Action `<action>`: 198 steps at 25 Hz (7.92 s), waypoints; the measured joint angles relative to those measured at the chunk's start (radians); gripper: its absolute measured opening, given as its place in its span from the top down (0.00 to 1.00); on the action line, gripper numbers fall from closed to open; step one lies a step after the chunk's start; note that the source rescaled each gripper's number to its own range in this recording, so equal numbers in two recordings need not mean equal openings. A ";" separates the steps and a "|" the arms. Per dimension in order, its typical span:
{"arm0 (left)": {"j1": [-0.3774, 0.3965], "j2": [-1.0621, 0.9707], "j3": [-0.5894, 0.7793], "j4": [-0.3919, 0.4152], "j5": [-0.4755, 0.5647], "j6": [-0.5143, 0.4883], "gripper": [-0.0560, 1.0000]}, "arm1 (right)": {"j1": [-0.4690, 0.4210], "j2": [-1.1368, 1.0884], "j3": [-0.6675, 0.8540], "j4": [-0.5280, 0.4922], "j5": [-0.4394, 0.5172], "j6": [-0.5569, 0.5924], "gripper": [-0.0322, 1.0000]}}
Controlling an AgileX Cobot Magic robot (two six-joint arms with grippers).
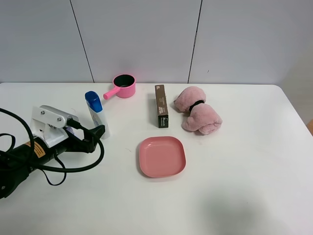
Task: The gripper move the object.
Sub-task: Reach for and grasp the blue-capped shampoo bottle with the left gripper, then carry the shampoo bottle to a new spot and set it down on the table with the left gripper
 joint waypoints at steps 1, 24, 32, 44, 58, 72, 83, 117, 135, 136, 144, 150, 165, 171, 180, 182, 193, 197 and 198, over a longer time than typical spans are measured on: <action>0.000 0.000 -0.006 0.000 0.000 0.000 0.00 | 0.000 0.000 0.000 0.000 0.000 0.000 0.00; 0.000 0.100 -0.207 0.077 0.000 -0.032 0.00 | 0.000 0.000 0.000 0.000 0.000 0.000 0.00; 0.000 0.174 -0.247 0.087 0.000 -0.048 0.00 | 0.000 0.000 0.000 0.000 0.000 0.000 0.00; 0.000 0.231 -0.303 0.116 0.000 -0.068 0.01 | 0.000 0.000 0.000 0.000 0.000 0.000 0.00; 0.000 0.232 -0.305 0.131 -0.007 -0.078 0.66 | 0.000 0.000 0.000 0.000 0.000 0.000 0.00; 0.000 0.080 -0.300 0.267 0.032 -0.076 0.68 | 0.000 0.000 0.000 0.000 0.000 0.000 0.00; 0.000 -0.311 -0.316 0.697 0.253 -0.408 0.68 | 0.000 0.000 0.000 0.000 0.000 0.000 0.00; -0.643 -0.176 -0.566 0.238 0.572 0.020 0.94 | 0.000 0.000 0.000 0.000 0.000 0.000 0.00; -0.594 -0.095 -0.677 0.264 0.543 -0.146 0.94 | 0.000 0.000 0.000 0.000 0.000 0.000 0.00; -0.594 -0.088 -0.687 0.278 0.546 -0.167 0.94 | 0.000 0.000 0.000 0.000 0.000 0.000 0.00; -0.594 0.015 -0.783 0.397 0.508 -0.329 0.94 | 0.000 0.000 0.000 0.000 0.000 0.000 0.00; -0.594 0.073 -0.851 0.431 0.474 -0.364 0.94 | 0.000 0.000 0.000 0.000 0.000 0.000 0.00; -0.594 0.243 -0.981 0.570 0.367 -0.450 0.94 | 0.000 0.000 0.000 0.000 0.000 0.000 0.00; -0.594 0.295 -0.981 0.578 0.357 -0.472 0.94 | 0.000 0.000 0.000 0.000 0.000 0.000 0.00; -0.594 0.340 -0.981 0.427 0.262 -0.319 0.94 | 0.000 0.000 0.000 0.000 0.000 0.000 0.00; -0.594 0.346 -0.981 0.394 0.253 -0.310 0.94 | 0.000 0.000 0.000 0.000 0.000 0.000 0.00; -0.594 0.421 -0.983 0.246 0.239 -0.344 0.94 | 0.000 0.000 0.000 0.000 0.000 0.000 0.00; -0.594 0.462 -0.996 0.239 0.222 -0.303 0.94 | 0.000 0.000 0.000 0.000 0.000 0.000 0.00; -0.594 0.474 -1.006 0.242 0.216 -0.286 0.94 | 0.000 0.000 0.000 0.000 0.000 0.000 0.00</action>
